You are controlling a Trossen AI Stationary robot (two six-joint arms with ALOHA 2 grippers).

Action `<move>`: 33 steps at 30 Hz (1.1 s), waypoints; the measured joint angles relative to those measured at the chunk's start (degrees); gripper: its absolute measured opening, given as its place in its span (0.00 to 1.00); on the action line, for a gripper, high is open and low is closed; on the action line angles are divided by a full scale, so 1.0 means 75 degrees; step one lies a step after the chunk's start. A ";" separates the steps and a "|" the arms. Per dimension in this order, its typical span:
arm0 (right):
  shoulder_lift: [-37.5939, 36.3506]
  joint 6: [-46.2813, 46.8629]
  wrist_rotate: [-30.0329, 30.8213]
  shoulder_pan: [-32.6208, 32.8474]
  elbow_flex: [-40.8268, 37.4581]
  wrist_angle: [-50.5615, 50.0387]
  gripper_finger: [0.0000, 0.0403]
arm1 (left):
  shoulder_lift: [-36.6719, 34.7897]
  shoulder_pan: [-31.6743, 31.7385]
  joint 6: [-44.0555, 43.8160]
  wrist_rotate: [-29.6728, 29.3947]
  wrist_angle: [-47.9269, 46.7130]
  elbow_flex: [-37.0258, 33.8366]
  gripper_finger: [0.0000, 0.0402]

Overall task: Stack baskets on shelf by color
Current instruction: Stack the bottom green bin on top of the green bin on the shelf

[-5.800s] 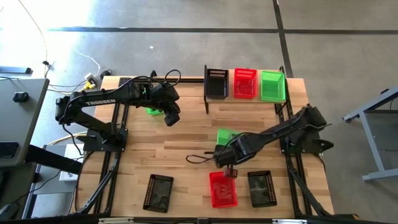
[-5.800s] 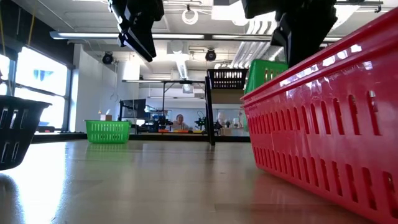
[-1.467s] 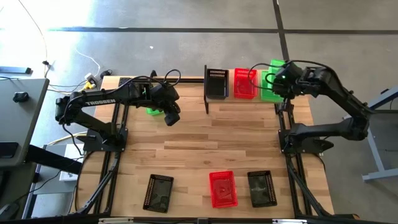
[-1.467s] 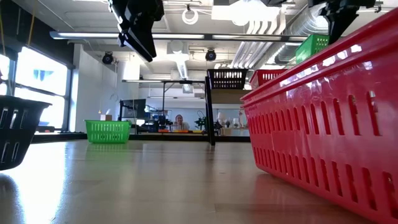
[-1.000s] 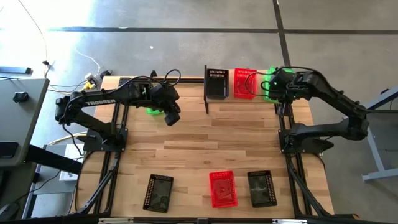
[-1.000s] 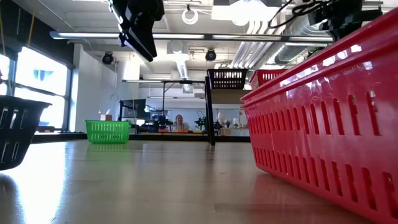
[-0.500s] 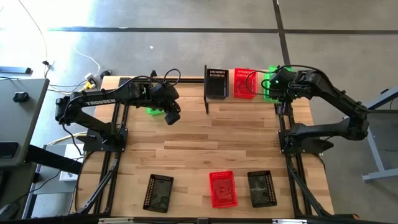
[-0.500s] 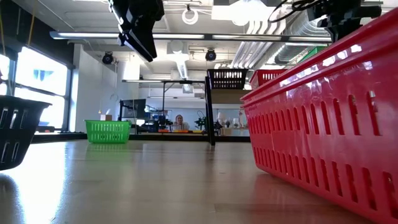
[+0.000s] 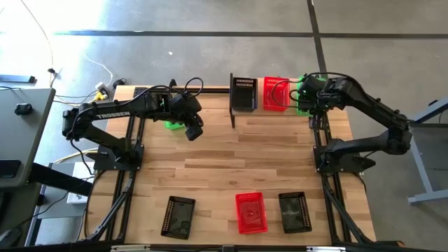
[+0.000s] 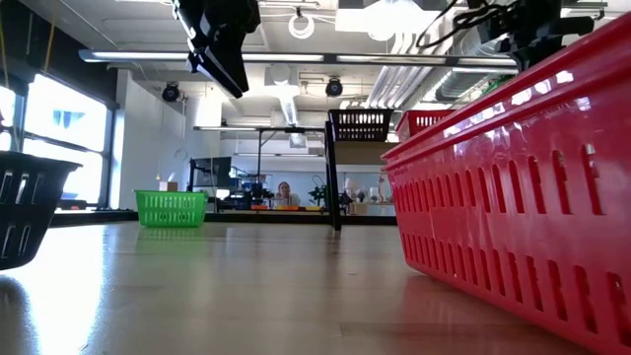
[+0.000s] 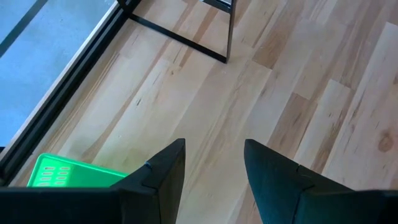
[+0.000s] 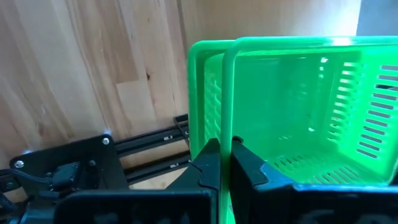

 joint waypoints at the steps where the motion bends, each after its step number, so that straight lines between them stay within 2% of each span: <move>1: 0.0002 -0.0002 0.0017 0.0000 0.0000 0.0017 0.00 | -0.0001 0.0000 0.0000 0.0000 -0.0001 0.0000 0.39; 7: -0.0008 0.0012 0.0167 0.0000 0.0000 0.0148 0.03 | 0.0002 0.0000 0.0003 0.0000 -0.0001 0.0000 0.39; 14: -0.0008 0.0001 0.0314 0.0000 0.0000 0.0193 0.20 | -0.0001 0.0000 0.0003 0.0000 -0.0001 0.0000 0.39; 18: -0.0008 -0.0002 0.0294 0.0000 0.0000 0.0191 0.26 | 0.0000 0.0000 0.0003 0.0000 -0.0001 0.0000 0.39; 24: -0.0008 -0.0056 0.1018 -0.0003 0.0000 0.0204 0.28 | -0.0001 0.0000 0.0003 -0.0032 -0.0001 0.0000 0.39; 33: -0.0058 0.0282 0.0888 -0.0001 0.0000 0.0209 0.28 | 0.0001 0.0000 0.0117 -0.0054 -0.0003 0.0000 0.39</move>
